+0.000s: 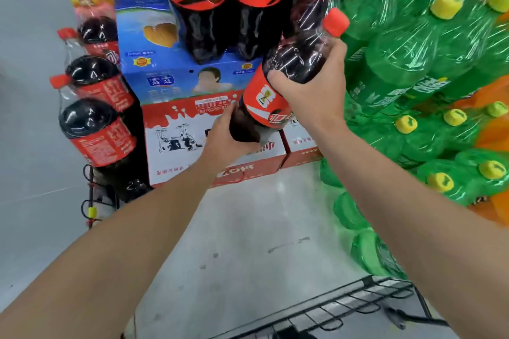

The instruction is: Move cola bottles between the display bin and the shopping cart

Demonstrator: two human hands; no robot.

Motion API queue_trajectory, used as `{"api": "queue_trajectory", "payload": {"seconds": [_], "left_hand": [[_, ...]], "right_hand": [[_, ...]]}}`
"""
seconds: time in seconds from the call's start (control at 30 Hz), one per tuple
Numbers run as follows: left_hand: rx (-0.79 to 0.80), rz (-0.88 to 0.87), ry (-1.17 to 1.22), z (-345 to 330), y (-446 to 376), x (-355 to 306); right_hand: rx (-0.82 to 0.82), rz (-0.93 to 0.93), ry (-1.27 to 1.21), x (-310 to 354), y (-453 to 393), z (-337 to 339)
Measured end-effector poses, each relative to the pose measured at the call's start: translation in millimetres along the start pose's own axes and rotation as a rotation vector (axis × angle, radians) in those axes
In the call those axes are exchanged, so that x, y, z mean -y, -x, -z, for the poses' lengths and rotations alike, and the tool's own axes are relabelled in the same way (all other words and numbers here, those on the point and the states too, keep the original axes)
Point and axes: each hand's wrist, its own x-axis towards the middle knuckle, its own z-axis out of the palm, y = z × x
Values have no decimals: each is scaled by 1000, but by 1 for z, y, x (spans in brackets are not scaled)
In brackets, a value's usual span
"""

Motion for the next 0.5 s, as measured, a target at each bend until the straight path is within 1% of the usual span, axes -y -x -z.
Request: {"api": "queue_trajectory", "payload": {"seconds": [0.1,0.17,0.23,0.33,0.4,0.5], "left_hand": [[-8,-1,-45,4,-6,6],[-23,17,-138,9,-2,8],[-38,47,-176,14,6,8],[-51,46,-168,21,18,11],[-72,35,-143,33,25,7],[-125,-39,5,53,35,-13]], "right_hand": [[18,55,46,5,2,-11],[50,121,90,12,7,-21],[83,192,137,23,14,-32],[135,289,199,32,28,-45],[169,278,223,34,33,-48],[213,265,175,34,32,-39]]}}
